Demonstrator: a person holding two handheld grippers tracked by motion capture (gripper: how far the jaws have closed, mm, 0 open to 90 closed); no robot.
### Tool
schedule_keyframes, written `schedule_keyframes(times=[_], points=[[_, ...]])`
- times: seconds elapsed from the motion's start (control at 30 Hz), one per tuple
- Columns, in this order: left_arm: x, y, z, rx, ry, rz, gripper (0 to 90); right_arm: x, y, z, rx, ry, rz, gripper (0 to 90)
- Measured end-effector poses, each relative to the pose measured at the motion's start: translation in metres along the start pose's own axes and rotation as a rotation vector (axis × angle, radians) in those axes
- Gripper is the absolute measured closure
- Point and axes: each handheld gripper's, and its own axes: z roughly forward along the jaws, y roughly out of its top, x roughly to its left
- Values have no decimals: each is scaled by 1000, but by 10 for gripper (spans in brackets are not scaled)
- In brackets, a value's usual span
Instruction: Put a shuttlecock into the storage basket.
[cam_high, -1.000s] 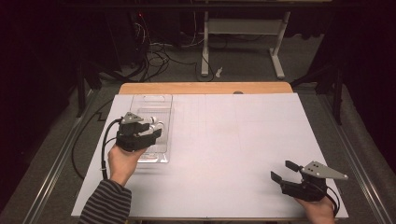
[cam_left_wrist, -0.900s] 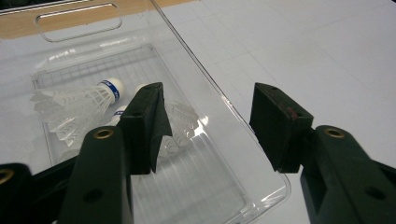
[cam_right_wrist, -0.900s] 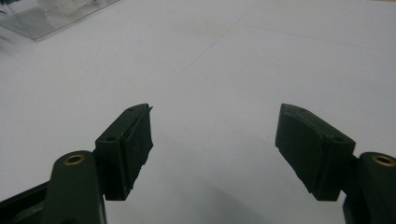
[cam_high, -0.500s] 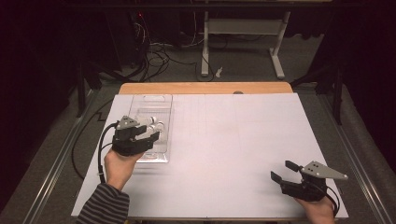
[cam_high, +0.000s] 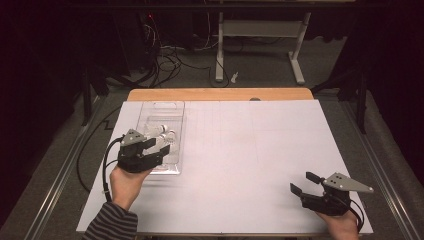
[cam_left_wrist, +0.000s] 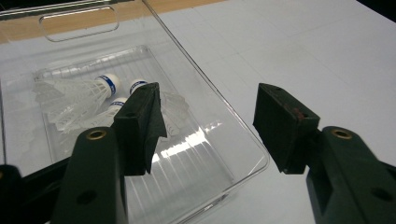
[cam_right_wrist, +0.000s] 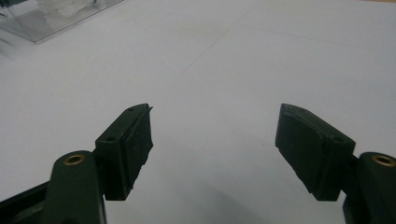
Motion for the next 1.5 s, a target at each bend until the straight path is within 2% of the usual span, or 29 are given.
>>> schedule_keyframes(times=[0.33, 0.83, 1.03, 1.5], points=[[-3, -7, -3, -7, -18, 5, 414, 0, 0, 0, 2, -1, 3, 280], [-8, -15, -11, -21, -5, 21, 411, 0, 0, 0, 0, 0, 0, 280], [-7, -20, -13, -28, -4, 6, 410, 0, 0, 0, 0, 0, 0, 279], [-11, -28, -22, -44, 0, 12, 409, 0, 0, 0, 1, 0, 0, 280]])
